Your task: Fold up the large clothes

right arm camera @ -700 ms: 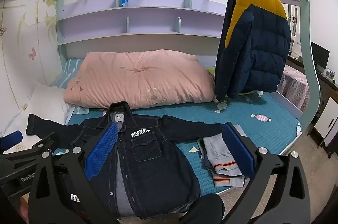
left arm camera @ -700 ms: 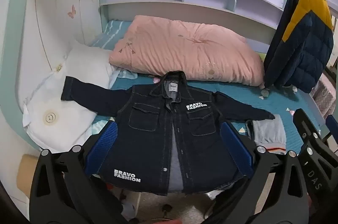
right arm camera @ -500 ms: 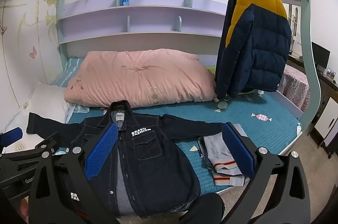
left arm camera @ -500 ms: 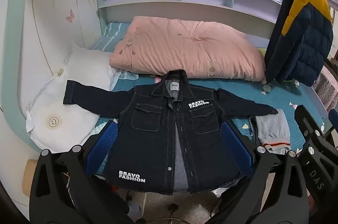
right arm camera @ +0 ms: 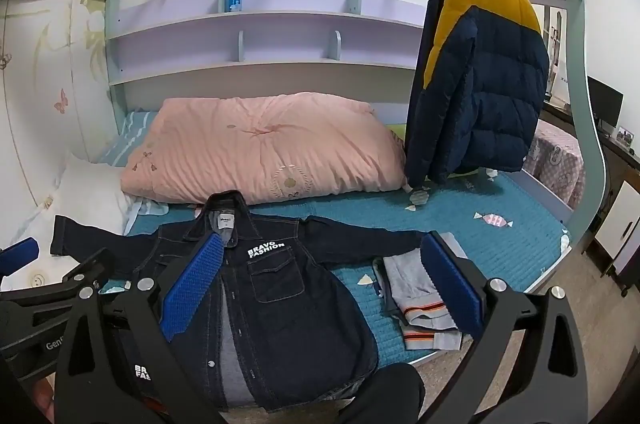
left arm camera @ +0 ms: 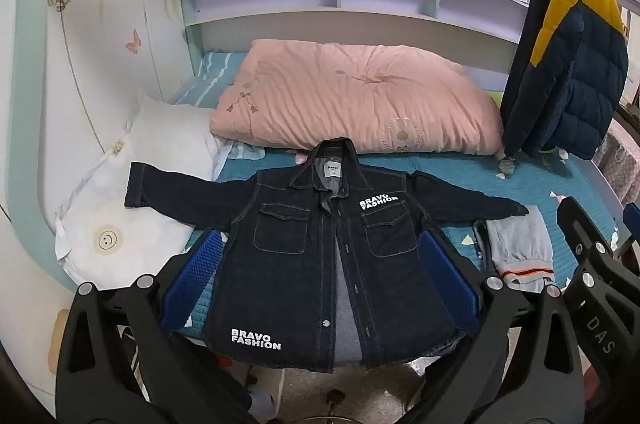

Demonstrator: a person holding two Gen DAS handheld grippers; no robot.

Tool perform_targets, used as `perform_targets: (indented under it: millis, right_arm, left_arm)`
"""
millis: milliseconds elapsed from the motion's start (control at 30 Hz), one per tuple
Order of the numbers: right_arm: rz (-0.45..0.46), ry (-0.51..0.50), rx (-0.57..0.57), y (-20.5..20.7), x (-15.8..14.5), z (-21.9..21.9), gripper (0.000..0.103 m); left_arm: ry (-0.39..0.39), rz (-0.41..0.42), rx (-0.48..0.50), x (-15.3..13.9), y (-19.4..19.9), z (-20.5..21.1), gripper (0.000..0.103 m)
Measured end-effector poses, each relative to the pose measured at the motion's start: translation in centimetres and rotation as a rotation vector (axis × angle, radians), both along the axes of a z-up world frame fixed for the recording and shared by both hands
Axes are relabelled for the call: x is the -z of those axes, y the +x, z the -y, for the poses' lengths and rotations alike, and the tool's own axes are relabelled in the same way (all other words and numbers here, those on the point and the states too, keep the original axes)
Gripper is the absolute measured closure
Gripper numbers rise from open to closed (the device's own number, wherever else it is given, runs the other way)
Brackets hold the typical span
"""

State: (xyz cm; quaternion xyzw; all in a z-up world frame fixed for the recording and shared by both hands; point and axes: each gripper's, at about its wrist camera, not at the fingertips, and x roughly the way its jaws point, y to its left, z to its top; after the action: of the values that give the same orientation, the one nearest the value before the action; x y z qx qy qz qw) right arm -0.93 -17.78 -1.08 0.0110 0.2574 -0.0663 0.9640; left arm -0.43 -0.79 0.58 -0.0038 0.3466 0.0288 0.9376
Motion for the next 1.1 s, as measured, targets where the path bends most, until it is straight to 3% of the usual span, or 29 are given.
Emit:
perform_targets:
  millis: [200, 1100]
  right_arm:
    - [0.008, -0.007, 0.002, -0.1, -0.3, 0.4, 0.007]
    - [0.023, 0.005, 0.006, -1.6, -0.9, 0.7, 0.007]
  left_arm:
    - [0.04, 0.023, -0.001, -0.5, -0.7, 0.7, 0.005]
    - [0.024, 0.024, 0.015, -1.9, -1.3, 0.6, 0.005]
